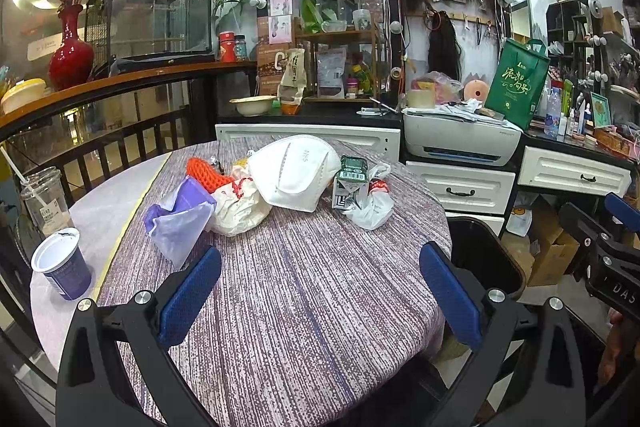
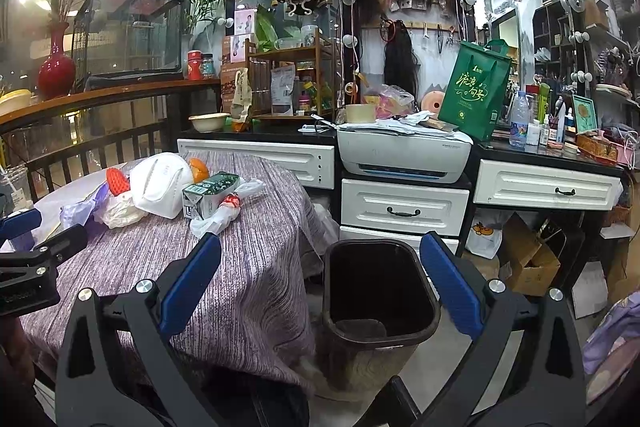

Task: Collect trash
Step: 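Grasp the purple plastic bag with the left tool while the right tool grasps the orange peel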

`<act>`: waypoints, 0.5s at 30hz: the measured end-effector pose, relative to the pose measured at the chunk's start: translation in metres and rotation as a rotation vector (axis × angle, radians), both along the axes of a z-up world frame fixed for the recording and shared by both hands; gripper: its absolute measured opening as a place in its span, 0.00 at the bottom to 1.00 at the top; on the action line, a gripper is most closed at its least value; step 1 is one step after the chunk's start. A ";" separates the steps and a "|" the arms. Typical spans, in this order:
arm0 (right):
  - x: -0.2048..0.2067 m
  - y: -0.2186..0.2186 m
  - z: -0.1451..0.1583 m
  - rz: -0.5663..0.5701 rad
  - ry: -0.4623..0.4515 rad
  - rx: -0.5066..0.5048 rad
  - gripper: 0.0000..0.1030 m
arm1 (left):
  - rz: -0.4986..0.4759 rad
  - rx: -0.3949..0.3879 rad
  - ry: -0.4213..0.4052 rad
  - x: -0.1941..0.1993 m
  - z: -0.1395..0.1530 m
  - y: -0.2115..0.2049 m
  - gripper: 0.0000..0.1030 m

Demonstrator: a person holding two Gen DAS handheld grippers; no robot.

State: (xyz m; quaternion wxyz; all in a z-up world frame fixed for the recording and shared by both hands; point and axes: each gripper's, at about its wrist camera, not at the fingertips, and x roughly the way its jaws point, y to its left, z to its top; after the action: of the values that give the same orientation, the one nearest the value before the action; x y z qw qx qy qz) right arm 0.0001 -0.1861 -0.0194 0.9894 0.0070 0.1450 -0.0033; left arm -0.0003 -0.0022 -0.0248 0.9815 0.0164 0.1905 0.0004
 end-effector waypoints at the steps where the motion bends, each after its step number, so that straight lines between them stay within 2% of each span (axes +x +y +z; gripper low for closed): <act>1: 0.001 0.001 -0.001 0.004 0.006 -0.002 0.95 | 0.001 0.003 0.005 -0.001 -0.003 0.001 0.95; 6: 0.009 0.006 -0.002 0.029 0.050 -0.032 0.95 | 0.009 0.006 0.044 0.002 -0.009 0.011 0.95; 15: 0.060 0.019 -0.006 0.197 0.222 -0.036 0.95 | 0.048 0.039 0.114 0.023 -0.004 0.033 0.95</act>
State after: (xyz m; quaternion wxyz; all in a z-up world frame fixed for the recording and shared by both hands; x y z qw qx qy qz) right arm 0.0606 -0.1672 -0.0252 0.9628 -0.0254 0.2533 0.0907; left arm 0.0227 0.0311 -0.0292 0.9682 0.0307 0.2466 0.0269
